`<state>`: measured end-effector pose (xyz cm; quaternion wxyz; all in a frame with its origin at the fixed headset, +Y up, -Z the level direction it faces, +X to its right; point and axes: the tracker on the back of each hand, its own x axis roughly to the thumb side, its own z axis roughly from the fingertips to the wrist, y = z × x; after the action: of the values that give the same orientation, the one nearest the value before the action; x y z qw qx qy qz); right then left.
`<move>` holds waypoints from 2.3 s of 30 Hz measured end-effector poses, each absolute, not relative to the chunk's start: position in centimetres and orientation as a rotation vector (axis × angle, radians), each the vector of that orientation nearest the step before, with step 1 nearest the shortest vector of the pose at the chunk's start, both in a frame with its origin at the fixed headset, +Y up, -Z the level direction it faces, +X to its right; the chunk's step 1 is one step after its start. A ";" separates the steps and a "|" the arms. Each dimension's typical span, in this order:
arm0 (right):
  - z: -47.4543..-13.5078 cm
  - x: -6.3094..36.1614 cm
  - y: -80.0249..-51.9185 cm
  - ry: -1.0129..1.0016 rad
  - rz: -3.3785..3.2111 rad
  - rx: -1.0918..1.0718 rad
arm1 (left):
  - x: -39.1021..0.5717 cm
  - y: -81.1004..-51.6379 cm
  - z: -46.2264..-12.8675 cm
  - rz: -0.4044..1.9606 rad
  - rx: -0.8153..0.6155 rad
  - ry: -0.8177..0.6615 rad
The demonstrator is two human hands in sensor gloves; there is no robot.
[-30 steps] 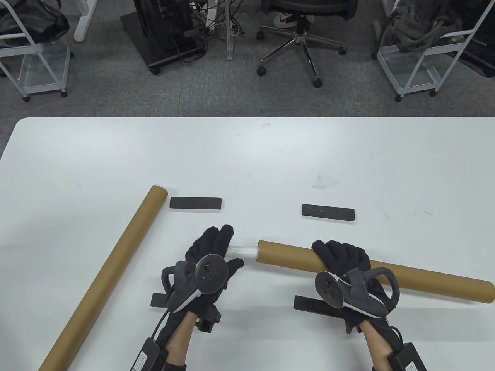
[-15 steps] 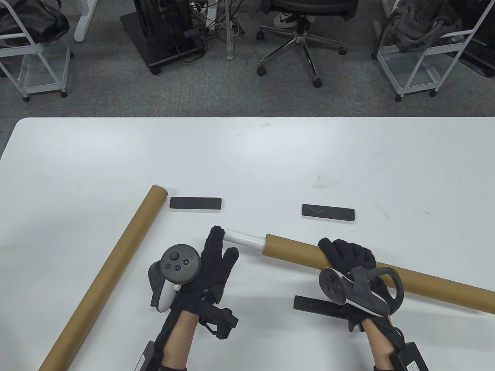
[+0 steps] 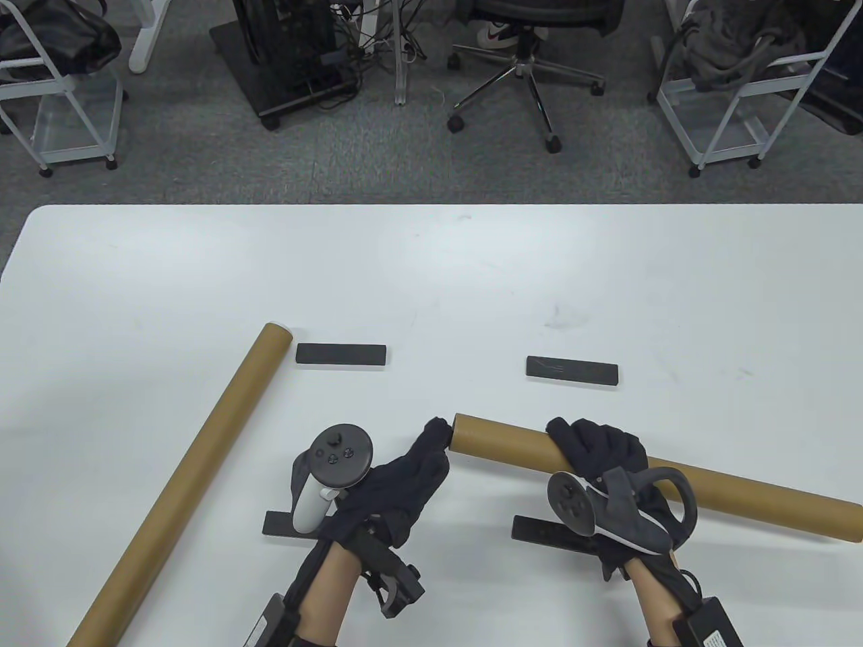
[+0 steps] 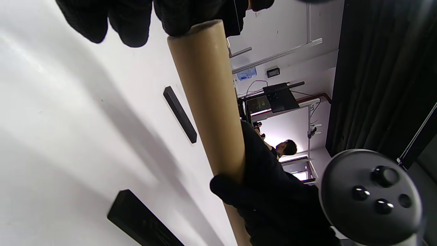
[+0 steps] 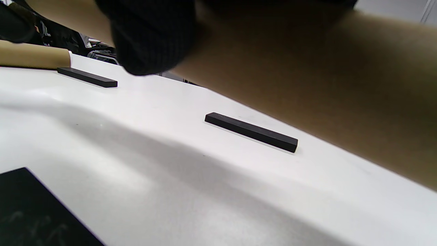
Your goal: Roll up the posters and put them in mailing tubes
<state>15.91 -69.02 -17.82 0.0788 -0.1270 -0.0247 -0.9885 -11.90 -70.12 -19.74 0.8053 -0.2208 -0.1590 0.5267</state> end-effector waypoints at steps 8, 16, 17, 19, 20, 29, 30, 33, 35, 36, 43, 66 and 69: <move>-17.9 16.0 -69.1 -0.097 -2.959 -0.370 | -13.4 -69.3 -20.2 0.532 -0.218 -0.177; -17.9 16.0 -69.1 -0.119 -2.951 -0.373 | -14.2 -71.8 -21.2 0.003 -0.230 -0.108; -17.9 16.0 -69.1 -0.122 -2.951 -0.373 | -14.3 -72.0 -21.4 -0.020 -0.250 -0.098; -17.9 16.0 -69.1 -0.121 -2.951 -0.373 | -14.5 -72.4 -21.5 -0.089 -0.259 -0.087; -17.9 16.0 -69.1 -0.123 -2.952 -0.372 | -14.6 -72.6 -21.6 -0.134 -0.257 -0.082; -17.9 16.0 -69.1 -0.130 -2.943 -0.370 | -14.6 -73.9 -22.0 -0.287 -0.317 -0.100; -17.9 16.0 -69.1 -0.129 -2.941 -0.362 | -14.6 -74.0 -22.0 -0.294 -0.313 -0.099; -18.0 16.0 -69.0 -0.126 -2.943 -0.349 | -14.6 -74.1 -22.1 -0.318 -0.310 -0.103; -18.0 16.1 -69.0 -0.127 -2.944 -0.353 | -14.6 -74.3 -22.1 -0.331 -0.309 -0.105; -18.0 16.1 -69.0 -0.130 -2.945 -0.355 | -14.6 -74.3 -22.1 -0.328 -0.305 -0.106; -18.0 16.0 -69.1 -0.135 -2.942 -0.360 | -14.5 -74.5 -22.2 -0.336 -0.315 -0.152; -17.9 15.4 -69.0 -0.128 -2.931 -0.381 | -17.5 -72.1 -22.7 1.070 -0.246 -0.065; -17.8 15.1 -69.1 -0.129 -2.921 -0.397 | -16.3 -72.1 -22.7 1.059 -0.250 -0.093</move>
<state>15.13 -69.06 -17.82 0.0955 -0.1339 -0.0435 -0.9854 -16.34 -72.09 -22.67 0.8547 -0.1188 -0.0443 0.5034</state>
